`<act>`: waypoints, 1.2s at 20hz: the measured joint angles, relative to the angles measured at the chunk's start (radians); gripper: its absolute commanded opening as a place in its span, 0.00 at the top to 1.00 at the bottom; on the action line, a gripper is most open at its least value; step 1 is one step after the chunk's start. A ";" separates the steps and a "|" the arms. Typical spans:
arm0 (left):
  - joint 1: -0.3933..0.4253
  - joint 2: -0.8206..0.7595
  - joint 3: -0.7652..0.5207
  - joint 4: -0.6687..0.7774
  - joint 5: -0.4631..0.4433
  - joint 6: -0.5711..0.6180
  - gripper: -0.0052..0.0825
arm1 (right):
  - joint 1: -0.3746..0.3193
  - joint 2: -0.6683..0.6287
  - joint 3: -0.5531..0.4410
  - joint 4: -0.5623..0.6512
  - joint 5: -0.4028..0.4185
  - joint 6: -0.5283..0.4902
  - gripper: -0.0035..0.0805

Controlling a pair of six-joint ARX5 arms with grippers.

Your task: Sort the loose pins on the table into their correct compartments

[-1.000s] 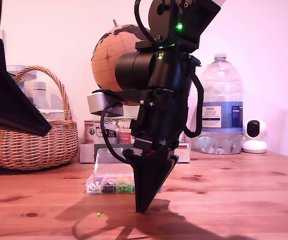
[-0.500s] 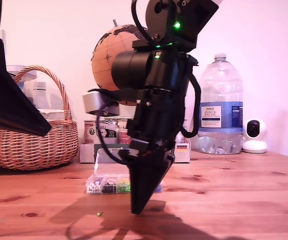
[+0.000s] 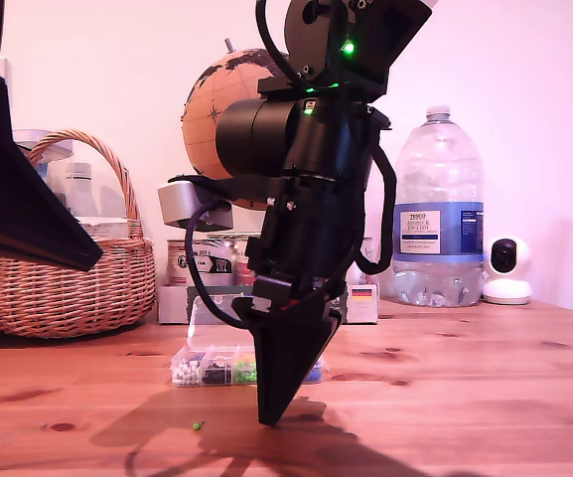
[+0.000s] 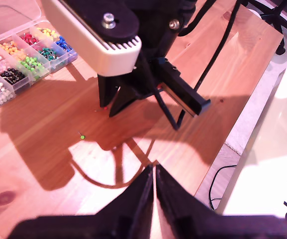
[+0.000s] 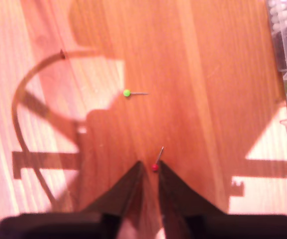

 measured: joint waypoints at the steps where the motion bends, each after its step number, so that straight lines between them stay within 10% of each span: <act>1: 0.000 0.000 0.000 0.000 0.000 0.000 0.97 | 0.000 0.000 0.000 0.001 0.000 0.000 0.97; 24: 0.000 0.000 0.000 0.000 0.000 0.000 0.97 | -0.027 0.000 0.150 -0.145 0.031 0.000 0.97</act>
